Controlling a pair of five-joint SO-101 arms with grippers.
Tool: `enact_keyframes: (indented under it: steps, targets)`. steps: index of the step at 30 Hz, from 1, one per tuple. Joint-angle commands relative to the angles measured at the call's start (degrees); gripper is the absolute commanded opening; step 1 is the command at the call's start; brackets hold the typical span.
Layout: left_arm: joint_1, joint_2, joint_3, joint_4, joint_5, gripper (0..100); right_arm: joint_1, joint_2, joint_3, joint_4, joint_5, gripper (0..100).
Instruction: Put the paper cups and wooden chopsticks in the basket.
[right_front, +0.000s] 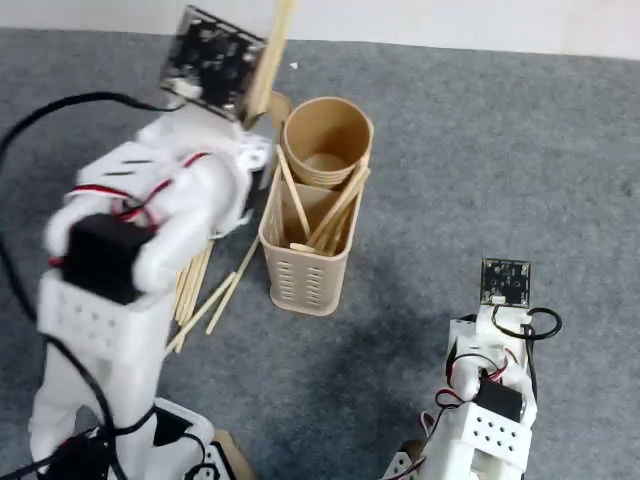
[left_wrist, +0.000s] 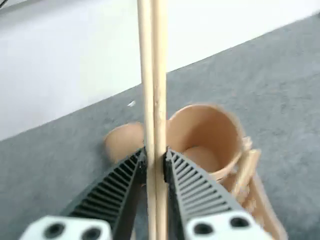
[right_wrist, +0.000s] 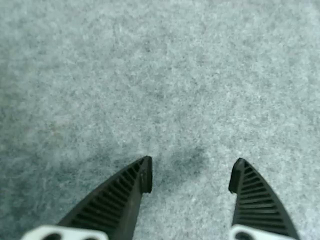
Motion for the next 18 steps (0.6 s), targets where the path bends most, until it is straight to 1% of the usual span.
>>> enact_keyframes:
  steps: [1, 5, 7, 13, 16, 18]
  targets:
    - [4.7, -3.21, 3.91, -8.35, 0.62, 0, -0.66, -0.75, 1.8, -1.01, 0.44, 26.0]
    - [8.13, -9.01, 10.68, -17.58, 3.78, 0, -0.66, -0.75, 1.8, -1.01, 0.44, 26.0]
    - [9.54, -11.74, 13.41, -20.13, 3.96, 0, -0.66, -0.75, 1.8, -1.01, 0.44, 26.0]
    - [10.33, -15.16, 19.03, -21.98, 4.04, 0, -0.66, -0.75, 1.8, -1.01, 0.44, 26.0]
    - [10.68, -15.34, 25.63, -22.33, 3.96, 0, -0.66, -0.75, 1.8, -1.01, 0.44, 26.0]
    - [10.42, -15.43, 30.81, -24.09, 3.87, 0, -0.66, -0.75, 1.8, -1.01, 0.44, 26.0]
